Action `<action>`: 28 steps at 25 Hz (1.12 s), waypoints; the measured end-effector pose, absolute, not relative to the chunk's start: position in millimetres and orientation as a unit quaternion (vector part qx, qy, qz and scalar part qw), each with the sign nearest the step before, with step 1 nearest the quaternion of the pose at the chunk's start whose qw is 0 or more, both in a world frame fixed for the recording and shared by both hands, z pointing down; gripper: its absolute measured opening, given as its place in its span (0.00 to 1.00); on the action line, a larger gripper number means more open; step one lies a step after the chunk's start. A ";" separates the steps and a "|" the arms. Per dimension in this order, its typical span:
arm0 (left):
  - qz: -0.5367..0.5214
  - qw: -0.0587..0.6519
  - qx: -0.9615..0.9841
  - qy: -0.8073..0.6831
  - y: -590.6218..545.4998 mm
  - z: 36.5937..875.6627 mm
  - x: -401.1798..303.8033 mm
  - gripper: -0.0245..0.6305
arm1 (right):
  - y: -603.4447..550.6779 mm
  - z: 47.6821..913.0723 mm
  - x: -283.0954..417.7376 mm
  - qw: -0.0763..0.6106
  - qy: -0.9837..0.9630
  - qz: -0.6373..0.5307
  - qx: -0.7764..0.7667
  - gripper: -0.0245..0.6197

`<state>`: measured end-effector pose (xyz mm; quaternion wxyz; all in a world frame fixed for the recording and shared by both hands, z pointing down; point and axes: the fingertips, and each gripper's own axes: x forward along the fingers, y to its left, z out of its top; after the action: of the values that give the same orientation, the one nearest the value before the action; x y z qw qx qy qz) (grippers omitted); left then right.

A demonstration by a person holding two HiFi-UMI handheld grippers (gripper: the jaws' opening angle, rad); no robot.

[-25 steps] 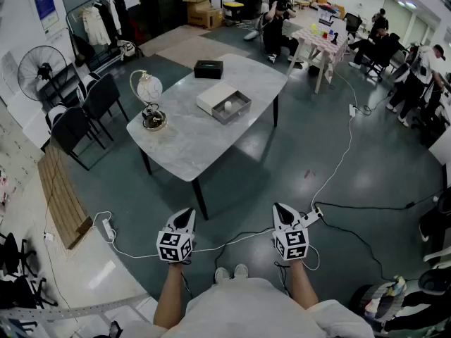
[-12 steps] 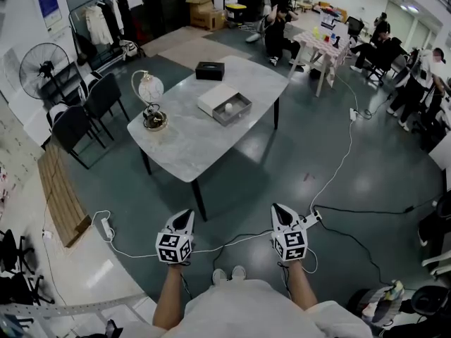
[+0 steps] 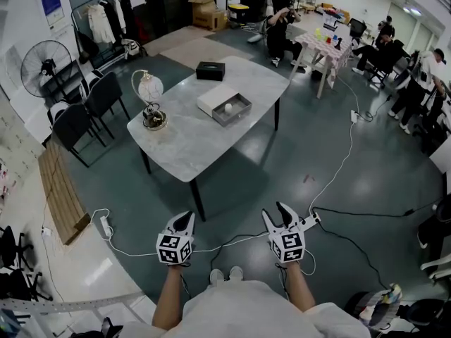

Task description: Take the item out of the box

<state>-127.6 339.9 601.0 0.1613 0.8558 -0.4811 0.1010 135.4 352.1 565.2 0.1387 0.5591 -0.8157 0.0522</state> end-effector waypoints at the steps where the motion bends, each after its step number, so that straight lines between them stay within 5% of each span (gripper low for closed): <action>1: 0.101 0.161 0.856 -0.481 339.6 600.6 -125.7 0.07 | 352.0 565.7 136.4 0.139 -0.816 0.052 0.558 0.37; 28: 0.104 0.154 0.846 -0.500 317.4 602.0 -97.0 0.07 | 312.8 569.7 160.3 0.147 -0.827 0.043 0.540 0.33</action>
<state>-97.0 317.4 602.0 0.1544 0.8458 -0.5001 0.1037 160.3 312.8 569.7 0.1470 0.5404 -0.8274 0.0427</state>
